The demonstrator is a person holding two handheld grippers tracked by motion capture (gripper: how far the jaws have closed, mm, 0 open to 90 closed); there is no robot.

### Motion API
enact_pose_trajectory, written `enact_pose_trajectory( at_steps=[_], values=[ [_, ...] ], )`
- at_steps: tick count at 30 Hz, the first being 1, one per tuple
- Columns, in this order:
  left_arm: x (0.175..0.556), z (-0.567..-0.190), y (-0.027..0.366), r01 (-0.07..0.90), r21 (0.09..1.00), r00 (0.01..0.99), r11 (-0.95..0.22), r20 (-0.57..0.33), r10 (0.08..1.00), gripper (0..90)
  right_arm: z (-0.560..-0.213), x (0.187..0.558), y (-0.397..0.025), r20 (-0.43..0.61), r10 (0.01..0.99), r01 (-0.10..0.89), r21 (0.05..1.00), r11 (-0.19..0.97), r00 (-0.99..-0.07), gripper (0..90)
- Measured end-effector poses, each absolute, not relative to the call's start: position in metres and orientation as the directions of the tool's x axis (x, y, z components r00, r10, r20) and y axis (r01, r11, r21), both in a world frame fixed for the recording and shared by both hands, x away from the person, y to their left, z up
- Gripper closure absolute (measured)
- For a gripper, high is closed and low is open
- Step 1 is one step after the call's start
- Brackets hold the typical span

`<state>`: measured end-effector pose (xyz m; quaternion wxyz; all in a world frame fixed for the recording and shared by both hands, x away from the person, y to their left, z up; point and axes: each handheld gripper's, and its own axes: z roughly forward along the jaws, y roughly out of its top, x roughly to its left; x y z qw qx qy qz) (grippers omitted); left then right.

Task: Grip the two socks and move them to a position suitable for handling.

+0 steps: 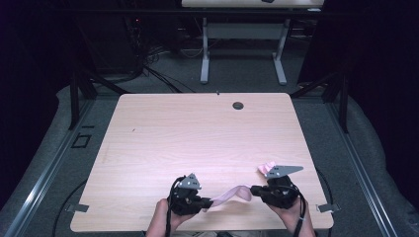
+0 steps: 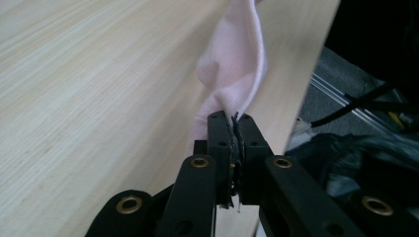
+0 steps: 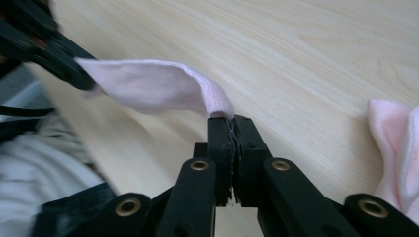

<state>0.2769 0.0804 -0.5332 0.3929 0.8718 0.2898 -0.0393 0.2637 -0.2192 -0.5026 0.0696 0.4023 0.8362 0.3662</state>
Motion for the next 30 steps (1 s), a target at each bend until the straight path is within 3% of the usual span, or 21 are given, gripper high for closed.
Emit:
enact_pose_trajectory(
  at_steps=[1,5,8,9,12,13,17,19,22,28,30],
  values=[
    [0.292,-0.540,0.083,0.591,0.632,0.797,-0.501,-0.359,0.486,83.9,-0.518,0.282,-0.215,0.186,0.732,0.646,0.640,0.416,-0.656,83.7],
    [0.312,-0.548,0.086,0.642,0.600,0.757,-0.478,-0.396,0.521,78.6,-0.539,0.305,-0.207,0.183,0.741,0.659,0.623,0.422,-0.647,74.0],
    [0.325,-0.554,0.090,0.664,0.585,0.733,-0.466,-0.386,0.559,74.9,-0.552,0.318,-0.202,0.145,0.752,0.640,0.642,0.424,-0.643,66.8],
    [0.327,-0.555,0.091,0.658,0.583,0.735,-0.477,-0.359,0.575,68.6,-0.554,0.322,-0.201,0.157,0.752,0.647,0.639,0.417,-0.640,64.3],
    [0.329,-0.559,0.093,0.672,0.569,0.716,-0.475,-0.333,0.614,64.0,-0.554,0.327,-0.202,0.154,0.750,0.645,0.637,0.423,-0.644,62.4],
    [0.328,-0.560,0.094,0.676,0.563,0.711,-0.475,-0.328,0.622,58.7,-0.553,0.331,-0.201,0.136,0.756,0.638,0.643,0.424,-0.640,62.1],
    [0.315,-0.560,0.096,0.673,0.577,0.704,-0.463,-0.308,0.640,55.1,-0.550,0.342,-0.198,0.094,0.754,0.608,0.660,0.441,-0.650,61.6],
    [0.313,-0.560,0.095,0.670,0.578,0.707,-0.465,-0.306,0.638,56.2,-0.552,0.346,-0.195,0.079,0.756,0.609,0.649,0.456,-0.650,61.3],
    [0.311,-0.563,0.095,0.664,0.579,0.711,-0.473,-0.291,0.640,64.7,-0.561,0.356,-0.188,0.079,0.742,0.629,0.593,0.502,-0.666,62.8],
    [0.311,-0.564,0.097,0.638,0.589,0.730,-0.496,-0.259,0.633,87.2,-0.564,0.353,-0.187,0.084,0.735,0.624,0.599,0.502,-0.673,85.7],
    [0.311,-0.564,0.098,0.640,0.592,0.728,-0.491,-0.262,0.633,88.1,-0.564,0.350,-0.189,0.105,0.732,0.630,0.600,0.493,-0.673,88.7]
  ],
)
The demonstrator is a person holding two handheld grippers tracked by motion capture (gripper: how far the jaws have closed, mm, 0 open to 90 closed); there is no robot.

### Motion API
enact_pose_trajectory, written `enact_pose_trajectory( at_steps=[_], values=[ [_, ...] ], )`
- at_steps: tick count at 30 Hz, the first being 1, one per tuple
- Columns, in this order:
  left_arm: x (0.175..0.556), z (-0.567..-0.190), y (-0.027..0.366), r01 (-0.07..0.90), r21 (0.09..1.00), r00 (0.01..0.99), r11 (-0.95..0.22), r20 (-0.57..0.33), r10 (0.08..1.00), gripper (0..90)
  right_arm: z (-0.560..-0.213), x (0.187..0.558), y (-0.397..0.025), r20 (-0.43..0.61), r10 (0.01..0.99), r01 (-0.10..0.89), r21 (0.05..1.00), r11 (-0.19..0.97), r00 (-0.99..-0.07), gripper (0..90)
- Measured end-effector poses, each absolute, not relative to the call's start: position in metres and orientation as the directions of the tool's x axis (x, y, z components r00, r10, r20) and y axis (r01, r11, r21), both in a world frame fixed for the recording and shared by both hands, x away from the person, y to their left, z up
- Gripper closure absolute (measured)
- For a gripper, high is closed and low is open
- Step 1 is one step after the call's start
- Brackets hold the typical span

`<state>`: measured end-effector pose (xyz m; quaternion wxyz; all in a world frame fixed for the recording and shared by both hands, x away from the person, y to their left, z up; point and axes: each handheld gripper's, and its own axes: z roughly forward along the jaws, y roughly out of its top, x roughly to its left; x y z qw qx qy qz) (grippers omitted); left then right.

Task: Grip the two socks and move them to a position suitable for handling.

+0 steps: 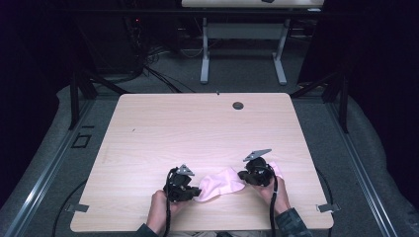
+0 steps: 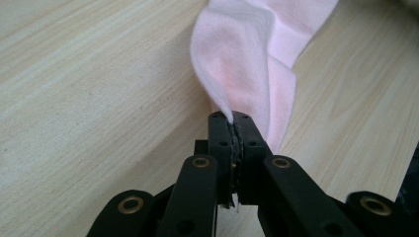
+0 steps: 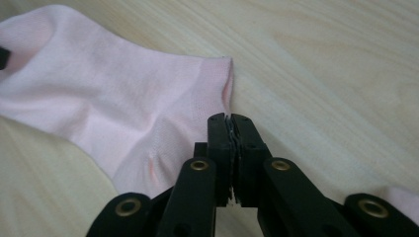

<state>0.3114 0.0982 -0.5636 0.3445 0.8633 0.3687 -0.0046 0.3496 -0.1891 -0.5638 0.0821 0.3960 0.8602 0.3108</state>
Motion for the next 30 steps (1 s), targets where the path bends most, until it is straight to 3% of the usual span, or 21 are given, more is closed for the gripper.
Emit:
enact_pose_trajectory(
  at_steps=[10,18,19,21,26,30],
  values=[
    [0.309,-0.558,0.111,0.654,0.588,0.729,-0.477,-0.320,0.605,88.3,-0.550,0.311,-0.203,0.160,0.733,0.660,0.590,0.466,-0.661,90.0],
    [0.294,-0.560,0.113,0.645,0.576,0.742,-0.502,-0.314,0.593,87.6,-0.550,0.276,-0.210,0.194,0.731,0.672,0.593,0.444,-0.655,89.6],
    [0.293,-0.561,0.113,0.645,0.577,0.741,-0.500,-0.312,0.595,81.7,-0.552,0.274,-0.210,0.191,0.730,0.669,0.594,0.447,-0.657,89.3],
    [0.293,-0.559,0.113,0.640,0.583,0.742,-0.501,-0.299,0.601,78.5,-0.554,0.274,-0.212,0.195,0.727,0.672,0.588,0.450,-0.658,88.5],
    [0.291,-0.554,0.121,0.627,0.615,0.734,-0.478,-0.262,0.626,47.7,-0.550,0.272,-0.223,0.224,0.730,0.665,0.635,0.394,-0.646,68.0],
    [0.292,-0.550,0.133,0.622,0.640,0.708,-0.452,-0.213,0.673,28.3,-0.539,0.273,-0.237,0.211,0.742,0.648,0.667,0.367,-0.637,52.6]
  ],
)
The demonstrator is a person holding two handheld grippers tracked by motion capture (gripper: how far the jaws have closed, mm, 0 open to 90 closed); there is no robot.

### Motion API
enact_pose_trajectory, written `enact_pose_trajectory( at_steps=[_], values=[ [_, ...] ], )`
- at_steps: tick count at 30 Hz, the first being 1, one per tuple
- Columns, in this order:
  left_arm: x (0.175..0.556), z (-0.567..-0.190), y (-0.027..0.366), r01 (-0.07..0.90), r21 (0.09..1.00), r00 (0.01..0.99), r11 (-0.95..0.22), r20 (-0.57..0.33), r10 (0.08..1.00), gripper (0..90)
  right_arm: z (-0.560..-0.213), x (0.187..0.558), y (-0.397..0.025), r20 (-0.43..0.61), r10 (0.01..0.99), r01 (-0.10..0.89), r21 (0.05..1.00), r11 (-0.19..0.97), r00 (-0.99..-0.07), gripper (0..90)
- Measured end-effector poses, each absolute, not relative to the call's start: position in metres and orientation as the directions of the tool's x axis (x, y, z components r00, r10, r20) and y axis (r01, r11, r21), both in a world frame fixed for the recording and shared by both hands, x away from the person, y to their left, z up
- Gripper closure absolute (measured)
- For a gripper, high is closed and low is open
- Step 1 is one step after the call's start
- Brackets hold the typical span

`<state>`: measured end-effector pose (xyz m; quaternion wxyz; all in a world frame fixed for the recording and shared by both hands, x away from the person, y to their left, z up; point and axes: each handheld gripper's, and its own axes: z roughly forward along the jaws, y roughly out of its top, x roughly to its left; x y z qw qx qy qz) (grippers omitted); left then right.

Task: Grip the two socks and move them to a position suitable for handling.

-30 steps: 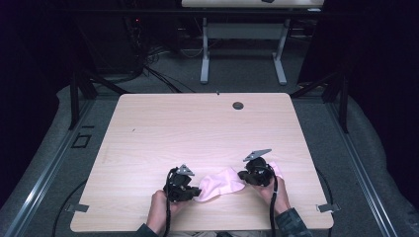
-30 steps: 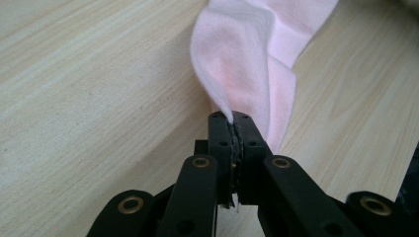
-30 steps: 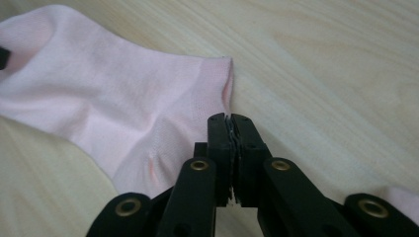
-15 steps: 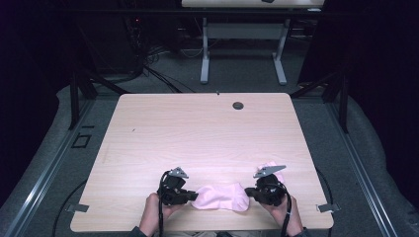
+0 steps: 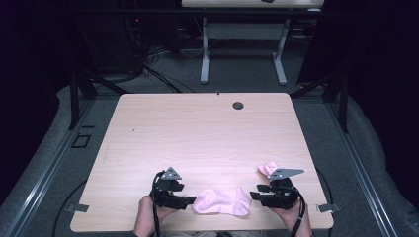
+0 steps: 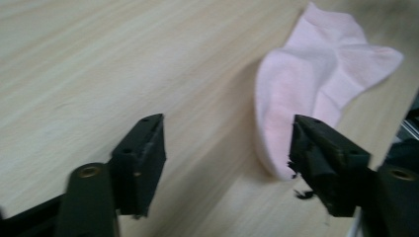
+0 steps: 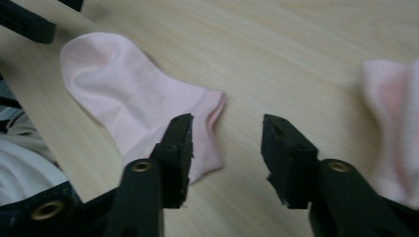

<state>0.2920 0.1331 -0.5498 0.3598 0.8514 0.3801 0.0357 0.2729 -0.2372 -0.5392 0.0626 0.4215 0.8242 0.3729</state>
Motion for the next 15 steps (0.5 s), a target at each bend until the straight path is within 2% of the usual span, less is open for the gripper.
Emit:
enact_pose_trajectory(
  at_steps=[2,5,7,9,15],
  values=[
    [0.294,-0.551,0.141,0.621,0.650,0.691,-0.439,-0.189,0.698,19.4,-0.534,0.276,-0.245,0.197,0.756,0.646,0.675,0.357,-0.624,44.0],
    [0.297,-0.556,0.154,0.622,0.663,0.655,-0.416,-0.150,0.740,14.0,-0.529,0.280,-0.251,0.146,0.792,0.643,0.678,0.357,-0.593,31.3],
    [0.299,-0.562,0.162,0.630,0.661,0.631,-0.408,-0.129,0.765,5.8,-0.526,0.284,-0.254,0.121,0.806,0.632,0.692,0.350,-0.579,23.8],
    [0.300,-0.570,0.169,0.636,0.653,0.602,-0.410,-0.087,0.794,0.1,-0.520,0.287,-0.258,0.081,0.820,0.615,0.704,0.356,-0.567,19.8],
    [0.300,-0.578,0.175,0.635,0.651,0.572,-0.416,-0.034,0.819,0.0,-0.517,0.301,-0.270,0.051,0.857,0.619,0.714,0.328,-0.513,15.9]
  ],
)
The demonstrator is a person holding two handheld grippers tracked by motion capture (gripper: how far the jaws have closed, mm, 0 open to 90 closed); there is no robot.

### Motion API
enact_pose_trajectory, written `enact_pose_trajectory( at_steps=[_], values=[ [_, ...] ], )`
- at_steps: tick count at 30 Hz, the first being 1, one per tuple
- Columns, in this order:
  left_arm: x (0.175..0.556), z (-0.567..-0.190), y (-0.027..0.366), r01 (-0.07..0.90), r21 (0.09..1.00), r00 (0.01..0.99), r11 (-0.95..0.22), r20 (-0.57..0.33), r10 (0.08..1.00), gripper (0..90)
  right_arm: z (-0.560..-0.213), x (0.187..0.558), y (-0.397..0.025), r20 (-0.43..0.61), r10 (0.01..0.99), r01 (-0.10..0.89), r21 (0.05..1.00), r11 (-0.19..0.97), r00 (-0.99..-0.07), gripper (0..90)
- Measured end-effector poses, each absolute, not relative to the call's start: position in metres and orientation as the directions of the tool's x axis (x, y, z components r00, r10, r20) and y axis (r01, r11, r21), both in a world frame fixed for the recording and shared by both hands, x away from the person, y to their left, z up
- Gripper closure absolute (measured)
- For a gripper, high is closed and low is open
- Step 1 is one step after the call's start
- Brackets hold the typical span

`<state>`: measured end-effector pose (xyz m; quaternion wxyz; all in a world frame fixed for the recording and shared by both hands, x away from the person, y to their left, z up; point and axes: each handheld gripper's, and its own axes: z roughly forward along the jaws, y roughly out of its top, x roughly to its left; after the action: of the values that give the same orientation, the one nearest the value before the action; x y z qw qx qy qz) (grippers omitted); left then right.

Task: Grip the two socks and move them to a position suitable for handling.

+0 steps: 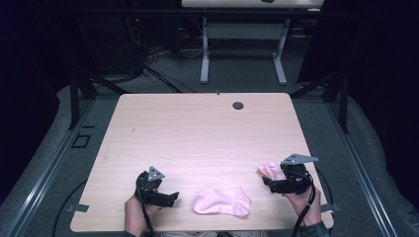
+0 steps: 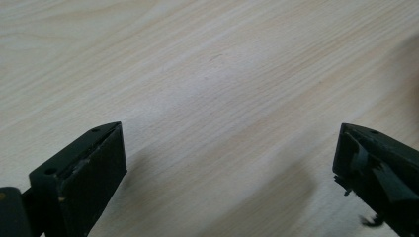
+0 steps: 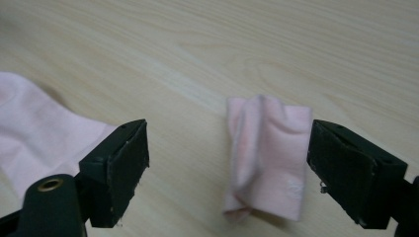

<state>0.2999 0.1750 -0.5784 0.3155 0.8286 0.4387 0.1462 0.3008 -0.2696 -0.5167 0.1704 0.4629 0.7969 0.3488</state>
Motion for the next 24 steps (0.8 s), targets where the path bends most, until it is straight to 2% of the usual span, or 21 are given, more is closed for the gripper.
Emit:
enact_pose_trajectory(
  at_steps=[6,12,16,18,20,22,24],
  values=[
    [0.300,-0.583,0.177,0.623,0.662,0.560,-0.417,-0.005,0.828,0.0,-0.526,0.317,-0.281,0.063,0.884,0.661,0.690,0.297,-0.463,16.6],
    [0.301,-0.588,0.176,0.615,0.672,0.560,-0.412,-0.004,0.828,0.0,-0.539,0.328,-0.287,0.073,0.898,0.696,0.660,0.283,-0.435,24.1],
    [0.299,-0.590,0.177,0.598,0.692,0.561,-0.405,0.001,0.828,0.0,-0.546,0.331,-0.285,0.065,0.896,0.706,0.643,0.298,-0.438,32.2],
    [0.297,-0.591,0.178,0.589,0.703,0.560,-0.397,-0.002,0.828,0.0,-0.550,0.333,-0.285,0.058,0.900,0.717,0.627,0.304,-0.433,39.5],
    [0.297,-0.592,0.178,0.588,0.706,0.559,-0.394,-0.002,0.829,0.0,-0.552,0.333,-0.285,0.059,0.901,0.721,0.623,0.304,-0.430,41.8],
    [0.297,-0.592,0.179,0.585,0.707,0.559,-0.397,0.002,0.829,0.0,-0.557,0.333,-0.285,0.055,0.906,0.735,0.606,0.304,-0.419,48.9],
    [0.297,-0.592,0.179,0.584,0.708,0.559,-0.396,0.002,0.829,0.0,-0.558,0.334,-0.284,0.052,0.908,0.739,0.602,0.303,-0.415,51.0]
  ],
)
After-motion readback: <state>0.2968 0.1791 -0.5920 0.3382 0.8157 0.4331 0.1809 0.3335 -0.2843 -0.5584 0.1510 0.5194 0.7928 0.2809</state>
